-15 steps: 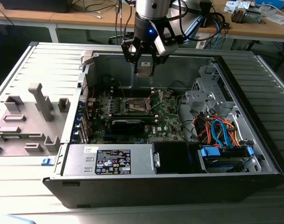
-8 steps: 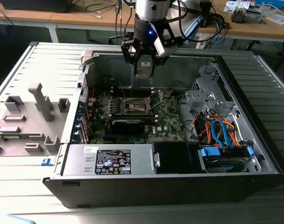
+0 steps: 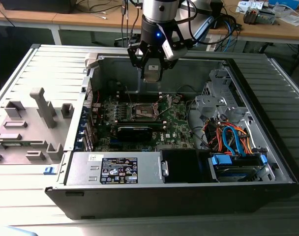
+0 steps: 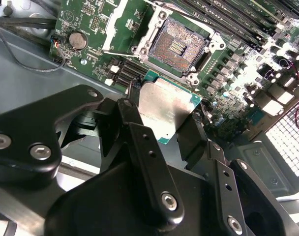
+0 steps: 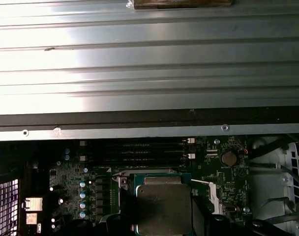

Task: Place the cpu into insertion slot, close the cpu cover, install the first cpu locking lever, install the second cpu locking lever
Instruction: 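Place the cpu into insertion slot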

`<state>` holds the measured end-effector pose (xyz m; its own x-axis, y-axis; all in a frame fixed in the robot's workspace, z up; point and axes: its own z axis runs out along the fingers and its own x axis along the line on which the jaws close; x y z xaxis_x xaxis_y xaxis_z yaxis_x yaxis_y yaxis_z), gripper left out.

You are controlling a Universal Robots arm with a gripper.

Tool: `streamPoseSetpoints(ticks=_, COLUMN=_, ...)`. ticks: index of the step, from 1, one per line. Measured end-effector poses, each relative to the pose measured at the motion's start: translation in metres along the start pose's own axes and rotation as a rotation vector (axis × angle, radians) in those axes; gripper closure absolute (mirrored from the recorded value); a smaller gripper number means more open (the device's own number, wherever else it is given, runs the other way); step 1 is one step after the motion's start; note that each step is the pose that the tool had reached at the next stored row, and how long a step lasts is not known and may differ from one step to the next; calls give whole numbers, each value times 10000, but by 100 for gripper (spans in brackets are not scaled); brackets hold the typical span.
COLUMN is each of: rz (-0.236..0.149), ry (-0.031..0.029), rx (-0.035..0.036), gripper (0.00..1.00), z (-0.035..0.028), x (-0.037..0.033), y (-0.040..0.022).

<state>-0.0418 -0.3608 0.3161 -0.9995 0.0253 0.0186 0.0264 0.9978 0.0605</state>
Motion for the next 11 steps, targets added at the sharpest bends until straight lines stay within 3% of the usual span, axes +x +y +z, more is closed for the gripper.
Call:
streamPoseSetpoints(ticks=1, rz=1, ry=-1, rx=-2, gripper=45, z=4, x=9, y=-57)
streamPoseSetpoints(ticks=2, rz=0, ry=0, rx=0, gripper=45, z=6, x=12, y=-69)
streamPoseSetpoints(ticks=11, rz=0, ry=0, rx=0, gripper=45, z=15, x=15, y=-85)
